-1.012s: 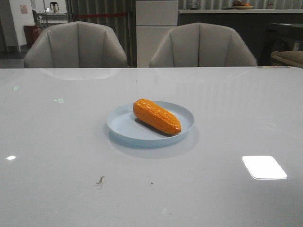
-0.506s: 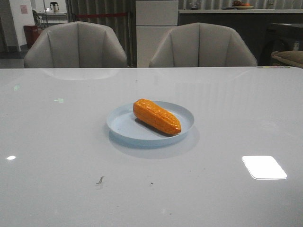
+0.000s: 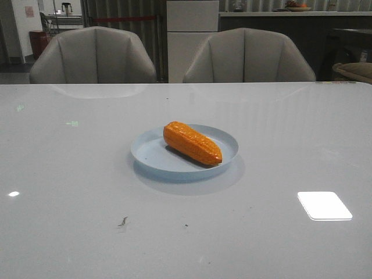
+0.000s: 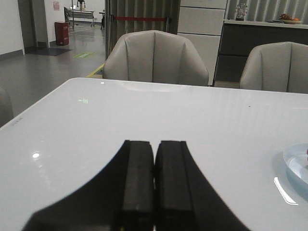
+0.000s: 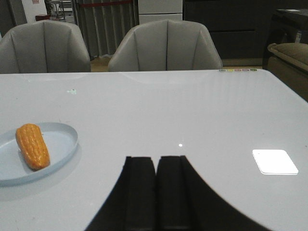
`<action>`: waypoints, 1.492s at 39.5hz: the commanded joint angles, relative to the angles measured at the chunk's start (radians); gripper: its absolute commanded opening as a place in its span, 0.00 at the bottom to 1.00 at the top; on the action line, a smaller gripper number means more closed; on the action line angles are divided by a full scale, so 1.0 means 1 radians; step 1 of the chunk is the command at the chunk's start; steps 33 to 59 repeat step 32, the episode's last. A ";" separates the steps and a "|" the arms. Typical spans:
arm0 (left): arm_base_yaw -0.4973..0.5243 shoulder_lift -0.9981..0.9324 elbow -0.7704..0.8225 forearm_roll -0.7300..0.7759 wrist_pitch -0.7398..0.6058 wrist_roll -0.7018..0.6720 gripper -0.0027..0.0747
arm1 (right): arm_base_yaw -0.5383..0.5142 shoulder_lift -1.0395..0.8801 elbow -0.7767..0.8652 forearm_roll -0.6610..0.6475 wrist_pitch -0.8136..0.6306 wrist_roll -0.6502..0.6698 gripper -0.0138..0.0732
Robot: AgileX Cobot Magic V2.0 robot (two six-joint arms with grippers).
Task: Place corn on plate with both arms
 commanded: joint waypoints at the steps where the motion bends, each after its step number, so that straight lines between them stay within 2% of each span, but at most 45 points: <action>1: 0.000 -0.019 0.036 -0.001 -0.089 -0.006 0.16 | 0.001 -0.028 0.030 -0.010 -0.104 0.000 0.19; 6: 0.000 -0.019 0.036 -0.001 -0.089 -0.006 0.16 | 0.001 -0.028 0.025 -0.009 0.006 0.000 0.19; 13: 0.000 -0.019 0.036 -0.001 -0.089 -0.006 0.16 | 0.001 -0.028 0.025 -0.009 0.061 0.000 0.19; 59: 0.000 -0.019 0.036 -0.001 -0.089 -0.006 0.16 | 0.001 -0.028 0.025 -0.009 0.062 0.000 0.19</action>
